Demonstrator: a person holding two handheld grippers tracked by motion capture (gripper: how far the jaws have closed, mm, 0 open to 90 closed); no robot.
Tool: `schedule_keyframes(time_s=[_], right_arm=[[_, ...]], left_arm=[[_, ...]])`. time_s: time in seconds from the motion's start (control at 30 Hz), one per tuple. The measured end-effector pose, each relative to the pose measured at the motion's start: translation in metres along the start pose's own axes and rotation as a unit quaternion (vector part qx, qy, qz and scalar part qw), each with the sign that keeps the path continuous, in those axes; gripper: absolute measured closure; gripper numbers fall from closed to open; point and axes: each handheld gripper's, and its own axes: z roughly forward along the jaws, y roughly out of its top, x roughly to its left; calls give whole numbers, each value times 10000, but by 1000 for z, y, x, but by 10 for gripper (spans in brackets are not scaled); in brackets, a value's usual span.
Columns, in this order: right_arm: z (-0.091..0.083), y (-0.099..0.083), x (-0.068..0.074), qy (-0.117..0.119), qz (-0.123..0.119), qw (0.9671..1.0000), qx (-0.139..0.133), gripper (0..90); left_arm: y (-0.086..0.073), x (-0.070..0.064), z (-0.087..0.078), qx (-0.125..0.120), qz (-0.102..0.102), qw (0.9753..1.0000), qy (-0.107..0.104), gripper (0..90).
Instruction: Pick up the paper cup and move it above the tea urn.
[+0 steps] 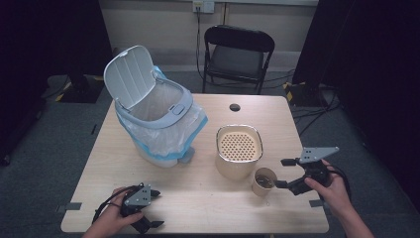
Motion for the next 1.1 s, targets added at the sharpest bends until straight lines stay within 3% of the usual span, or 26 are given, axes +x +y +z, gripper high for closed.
schedule_keyframes(time_s=[0.53,0.97,1.1], right_arm=[[-5,-26,-3,-33,110,9999,-47,147],[12,-53,-6,-43,320,9995,48,147],[19,-60,-5,-80,256,9996,53,150]], left_arm=[[0,0,0,9,5,10000,-7,42],[0,0,0,5,13,10000,-2,42],[0,0,0,5,11,10000,-1,42]])
